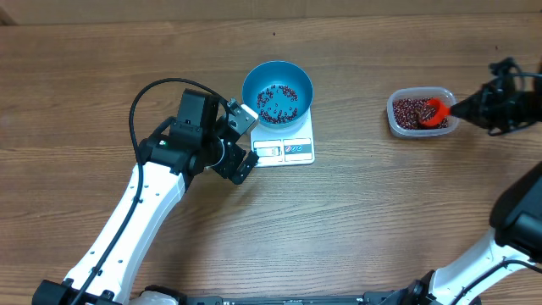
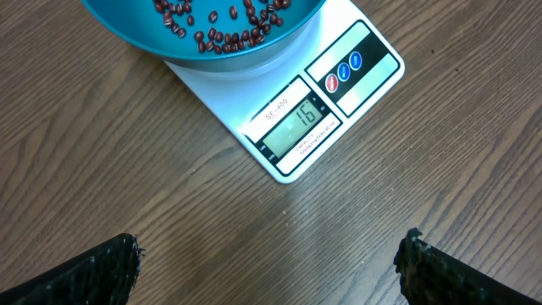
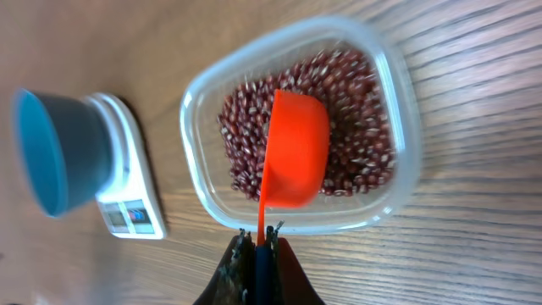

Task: Scoop item into bowl and weigh 150g on scale
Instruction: 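Lift the filled scoop and carry it over the bowl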

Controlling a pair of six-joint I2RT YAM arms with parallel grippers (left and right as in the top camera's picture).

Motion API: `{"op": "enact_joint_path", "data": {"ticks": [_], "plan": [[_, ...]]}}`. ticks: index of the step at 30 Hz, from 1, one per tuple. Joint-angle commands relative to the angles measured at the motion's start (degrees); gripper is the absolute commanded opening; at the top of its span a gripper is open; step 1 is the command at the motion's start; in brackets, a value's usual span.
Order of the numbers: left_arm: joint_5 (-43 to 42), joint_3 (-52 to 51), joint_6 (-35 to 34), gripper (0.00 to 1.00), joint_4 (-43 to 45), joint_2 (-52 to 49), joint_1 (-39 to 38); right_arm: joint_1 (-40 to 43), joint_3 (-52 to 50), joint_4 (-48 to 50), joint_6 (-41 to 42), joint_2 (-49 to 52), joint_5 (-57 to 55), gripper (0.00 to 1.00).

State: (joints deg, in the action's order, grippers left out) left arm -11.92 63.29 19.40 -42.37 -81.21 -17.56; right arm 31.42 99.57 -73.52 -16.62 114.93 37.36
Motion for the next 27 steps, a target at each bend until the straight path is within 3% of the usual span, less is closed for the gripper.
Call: {"op": "enact_joint_path", "data": {"ticks": [1,10,20,27], "plan": [[-0.1,-0.2,-0.6,1.0,0.1,1.2,0.3,4.3,-0.6,0.1,-0.9,0.3,9.8,0.04],[-0.1,-0.2,-0.6,1.0,0.1,1.2,0.3,6.2,-0.7,-1.5,-2.2,0.3,16.4,0.04],[-0.1,-0.2,-0.6,1.0,0.1,1.2,0.3,6.1,-0.9,-9.5,-11.2,0.3,25.2,0.04],[-0.1,-0.2,-0.6,1.0,0.1,1.2,0.3,6.0,-0.9,-11.5,-12.4,0.3,29.0,0.04]]}}
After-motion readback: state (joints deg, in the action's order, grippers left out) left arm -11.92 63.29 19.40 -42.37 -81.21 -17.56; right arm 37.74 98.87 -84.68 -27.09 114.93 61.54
